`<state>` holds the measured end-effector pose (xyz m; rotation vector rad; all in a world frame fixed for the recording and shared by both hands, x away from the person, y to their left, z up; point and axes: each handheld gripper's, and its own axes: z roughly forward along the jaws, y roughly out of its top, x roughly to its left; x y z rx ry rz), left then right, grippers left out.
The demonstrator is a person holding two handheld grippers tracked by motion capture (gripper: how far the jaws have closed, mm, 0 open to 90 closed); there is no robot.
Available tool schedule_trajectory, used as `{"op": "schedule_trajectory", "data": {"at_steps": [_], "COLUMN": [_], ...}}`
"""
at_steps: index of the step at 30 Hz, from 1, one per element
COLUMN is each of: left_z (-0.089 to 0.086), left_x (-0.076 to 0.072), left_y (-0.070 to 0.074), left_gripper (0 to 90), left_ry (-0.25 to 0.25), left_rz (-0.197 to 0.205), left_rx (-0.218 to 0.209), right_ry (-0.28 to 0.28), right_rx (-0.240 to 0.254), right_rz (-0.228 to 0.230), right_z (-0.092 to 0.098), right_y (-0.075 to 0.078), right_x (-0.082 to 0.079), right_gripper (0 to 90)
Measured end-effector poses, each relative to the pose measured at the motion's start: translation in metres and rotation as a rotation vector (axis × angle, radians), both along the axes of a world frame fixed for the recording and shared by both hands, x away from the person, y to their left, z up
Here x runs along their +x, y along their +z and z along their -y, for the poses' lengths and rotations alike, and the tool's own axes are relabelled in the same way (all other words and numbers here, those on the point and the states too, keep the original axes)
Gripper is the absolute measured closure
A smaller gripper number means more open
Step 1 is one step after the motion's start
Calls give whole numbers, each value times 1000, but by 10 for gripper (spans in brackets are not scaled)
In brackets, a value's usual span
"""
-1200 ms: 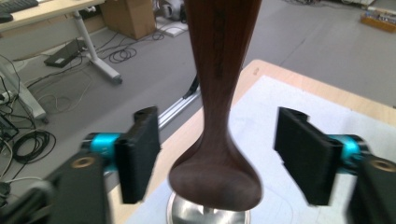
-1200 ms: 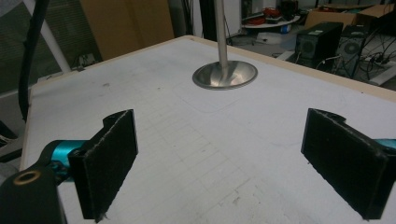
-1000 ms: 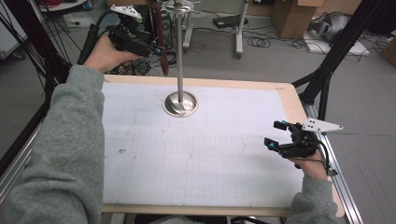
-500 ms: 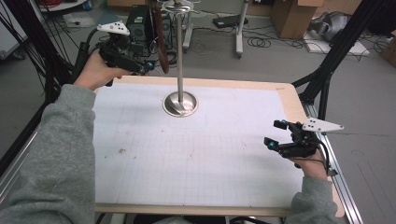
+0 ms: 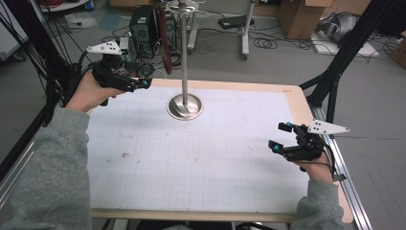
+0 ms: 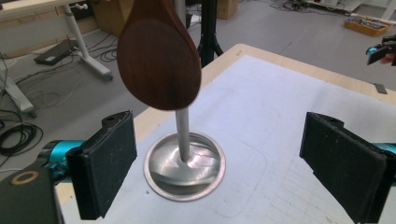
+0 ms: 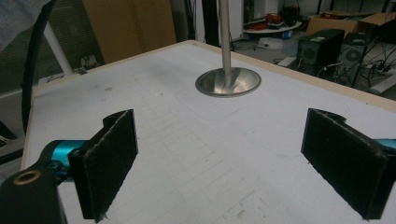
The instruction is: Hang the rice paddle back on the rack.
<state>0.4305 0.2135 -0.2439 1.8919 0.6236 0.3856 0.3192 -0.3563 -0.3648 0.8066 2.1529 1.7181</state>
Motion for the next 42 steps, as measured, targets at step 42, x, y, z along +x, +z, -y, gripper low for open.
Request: {"op": "schedule_trajectory", "data": {"at_steps": [42], "left_z": [-48], "left_x": [-59], "left_y": [-71], "left_gripper": [114], "left_ry": [97], "left_rz": [34], "left_rx": [-63], "right_ry": [-1], "right_rx": [-7], "right_rz": [24], "right_z": [-14], "right_y": [2], "right_x": [7], "right_gripper": [95]}}
